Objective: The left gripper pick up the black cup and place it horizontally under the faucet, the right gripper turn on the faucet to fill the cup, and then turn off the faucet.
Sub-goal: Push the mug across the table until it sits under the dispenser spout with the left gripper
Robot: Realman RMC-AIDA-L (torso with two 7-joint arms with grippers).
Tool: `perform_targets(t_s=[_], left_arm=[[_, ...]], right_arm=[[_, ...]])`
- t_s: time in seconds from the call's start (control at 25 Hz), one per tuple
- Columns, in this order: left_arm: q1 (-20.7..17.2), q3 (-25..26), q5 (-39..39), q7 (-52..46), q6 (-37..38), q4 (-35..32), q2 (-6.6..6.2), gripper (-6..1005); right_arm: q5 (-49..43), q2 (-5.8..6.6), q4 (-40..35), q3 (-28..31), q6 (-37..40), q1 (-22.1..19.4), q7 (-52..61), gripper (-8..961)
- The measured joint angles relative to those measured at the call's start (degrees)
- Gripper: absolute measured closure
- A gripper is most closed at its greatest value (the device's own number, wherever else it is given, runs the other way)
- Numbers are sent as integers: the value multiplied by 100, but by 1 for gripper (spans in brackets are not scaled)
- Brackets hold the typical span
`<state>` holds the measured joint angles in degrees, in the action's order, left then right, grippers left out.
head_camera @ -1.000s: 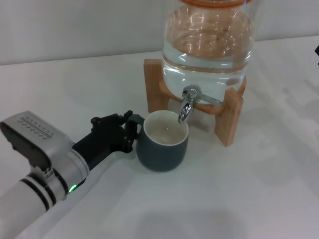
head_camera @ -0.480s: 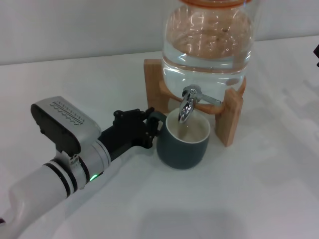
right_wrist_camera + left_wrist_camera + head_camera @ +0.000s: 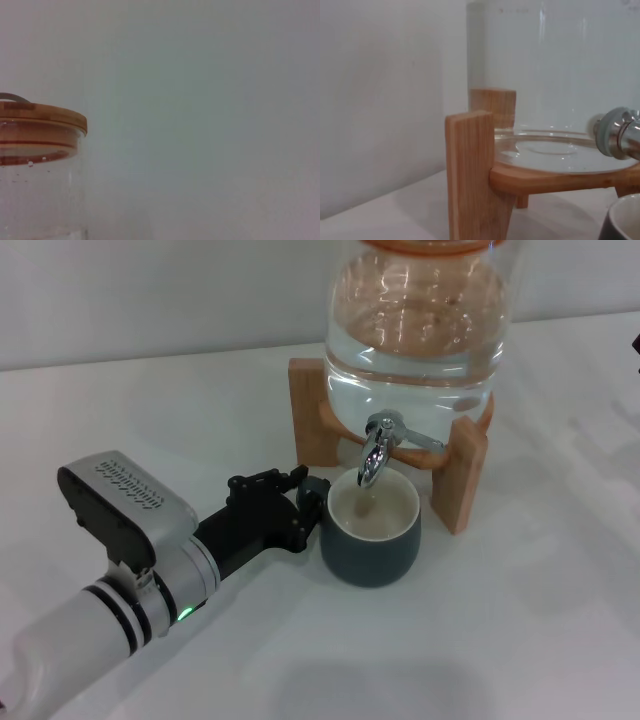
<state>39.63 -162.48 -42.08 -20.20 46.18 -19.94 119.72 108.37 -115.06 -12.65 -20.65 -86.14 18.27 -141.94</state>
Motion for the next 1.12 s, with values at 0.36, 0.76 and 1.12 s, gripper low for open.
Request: perform_targets(t_s=[0.36, 0.76, 1.12], left_arm=[[2, 17, -3, -8, -10, 10, 2, 673], [-327, 1, -2, -26, 323, 23, -27, 484], [-635, 22, -2, -10, 579, 105, -41, 392]], right_arm=[[-21, 2, -8, 0, 24, 0, 0, 231], [-14, 10, -36, 22, 36, -33, 0, 231], [-26, 11, -62, 0, 36, -35, 0, 231]])
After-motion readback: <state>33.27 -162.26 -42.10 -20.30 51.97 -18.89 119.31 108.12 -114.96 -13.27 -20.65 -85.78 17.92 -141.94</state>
